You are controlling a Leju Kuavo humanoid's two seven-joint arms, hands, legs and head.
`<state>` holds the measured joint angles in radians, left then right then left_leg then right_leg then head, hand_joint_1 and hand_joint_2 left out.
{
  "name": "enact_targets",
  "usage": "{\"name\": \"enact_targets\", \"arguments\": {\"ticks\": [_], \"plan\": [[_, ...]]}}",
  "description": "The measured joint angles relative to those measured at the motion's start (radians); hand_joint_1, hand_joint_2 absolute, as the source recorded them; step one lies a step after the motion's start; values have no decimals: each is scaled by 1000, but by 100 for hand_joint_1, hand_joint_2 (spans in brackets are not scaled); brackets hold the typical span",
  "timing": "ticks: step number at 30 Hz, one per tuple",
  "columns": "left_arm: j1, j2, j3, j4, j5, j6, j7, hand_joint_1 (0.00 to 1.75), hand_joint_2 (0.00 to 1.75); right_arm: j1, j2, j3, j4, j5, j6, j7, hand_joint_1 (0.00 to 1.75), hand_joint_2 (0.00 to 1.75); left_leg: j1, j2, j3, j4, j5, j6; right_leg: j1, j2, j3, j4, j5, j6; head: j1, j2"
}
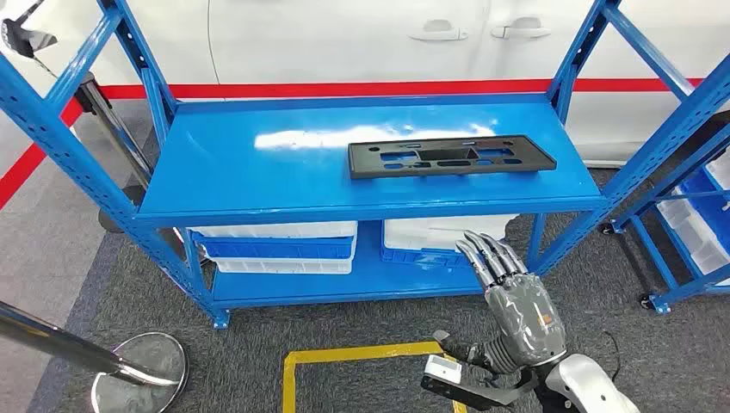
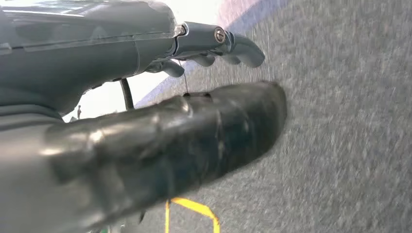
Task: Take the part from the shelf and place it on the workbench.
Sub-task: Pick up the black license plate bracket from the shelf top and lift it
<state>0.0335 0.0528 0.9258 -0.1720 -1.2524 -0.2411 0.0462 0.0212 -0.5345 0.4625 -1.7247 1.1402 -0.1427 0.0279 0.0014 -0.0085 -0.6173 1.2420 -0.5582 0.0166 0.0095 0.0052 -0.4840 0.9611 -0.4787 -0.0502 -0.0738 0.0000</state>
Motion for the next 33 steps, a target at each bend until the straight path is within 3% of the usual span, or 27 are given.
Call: {"name": "enact_targets", "arguments": {"ticks": [3, 4, 7, 9, 11, 13, 14, 17, 18, 19, 20, 22, 24, 25, 28, 33], "plan": [[3, 2, 0, 0, -1, 0, -3, 0, 0, 0, 0, 1, 0, -2, 1, 0, 0, 0, 10, 1, -59, 41, -35, -13, -12, 1, 18, 1, -18, 10, 0, 0], [5, 3, 0, 0, -2, -1, -4, 0, 0, 0, 1, 2, 0, -2, 1, 0, 0, 0, 16, 1, -69, 21, -22, -22, -18, 1, 31, 2, -30, 17, 0, 0], [9, 3, 0, 0, -4, 0, -5, 0, 0, -1, 2, 3, 2, -3, 4, -1, 0, 0, 35, 7, -44, -147, 109, -44, -33, 1, 66, 15, -73, 45, -1, 0], [10, 2, 0, 1, -4, -1, -6, 0, 0, -5, 2, 2, 3, -4, 6, -1, 0, 87, 37, 10, -43, -187, 144, -35, -31, 0, 64, 27, -96, 63, -2, 0], [10, 1, 0, 2, -5, -1, -7, 0, 0, -10, 2, -3, 3, -10, 9, 2, 0, 175, 35, 8, -47, -177, 135, -15, -30, 0, 64, 27, -108, 72, -2, 0], [11, 0, 0, 2, -8, -1, -10, 0, 0, -13, 2, -13, 3, -21, 13, 6, 0, 175, 36, 7, -42, -176, 128, -2, -33, -1, 62, 48, -127, 78, -1, 0], [10, 0, 0, 2, -9, -1, -11, 0, 0, -16, 2, -19, 3, -27, 15, 8, 0, 175, 35, 7, -37, -177, 125, 4, -34, -2, 43, 89, -147, 80, 0, 0], [9, 1, 0, 2, -12, -1, -12, 0, 0, -20, 2, -32, 4, -37, 18, 10, 0, 175, 26, 7, -26, -177, 111, 16, -31, -3, -85, 290, -214, 81, 0, 0], [9, 1, 0, 2, -13, -1, -12, 0, 0, -20, 2, -33, 5, -38, 18, 10, 0, 175, 22, 6, -20, -177, 106, 19, -29, -3, -121, 332, -213, 78, 0, 0], [9, 1, 0, 2, -14, -1, -12, 0, 0, -20, 2, -34, 5, -39, 19, 10, 0, 175, 17, 6, -12, -178, 100, 21, -26, -3, -141, 335, -187, 71, 0, 0], [9, 1, 0, 2, -15, -1, -12, 0, 0, -20, 2, -35, 5, -39, 19, 10, 0, 175, 11, 5, -1, -178, 94, 23, -20, -3, -139, 298, -141, 60, 0, 0], [8, 0, 0, 2, -18, -1, -13, 0, 0, -23, 1, -42, 6, -40, 19, 11, 0, 175, 4, 3, 19, -181, 84, 25, -5, -4, -109, 176, -46, 27, -3, 0], [7, -2, 0, 3, -23, -3, -13, 0, 0, -34, -1, -53, 9, -41, 19, 13, 0, 175, 5, 2, 23, -183, 80, 23, 7, -6, -88, 101, -11, 3, -7, 0], [6, -3, 0, 3, -25, -5, -14, 0, 0, -42, -2, -61, 11, -42, 18, 14, 0, 175, 6, 3, 21, -183, 80, 22, 9, -6, -85, 90, -12, 10, -8, 0], [4, -5, 0, 3, -28, -6, -21, 0, 0, -62, -2, -88, 19, -48, 18, 17, 0, 175, 9, 6, 20, -183, 78, 23, 9, -5, -81, 73, -12, 50, -7, 0], [2, -5, 0, 3, -34, -6, -29, 0, 0, -72, -1, -127, 24, -46, 19, 7, 0, 175, 10, 6, 29, -190, 77, 21, 8, -5, -75, 73, -15, 46, -8, 0]]}}
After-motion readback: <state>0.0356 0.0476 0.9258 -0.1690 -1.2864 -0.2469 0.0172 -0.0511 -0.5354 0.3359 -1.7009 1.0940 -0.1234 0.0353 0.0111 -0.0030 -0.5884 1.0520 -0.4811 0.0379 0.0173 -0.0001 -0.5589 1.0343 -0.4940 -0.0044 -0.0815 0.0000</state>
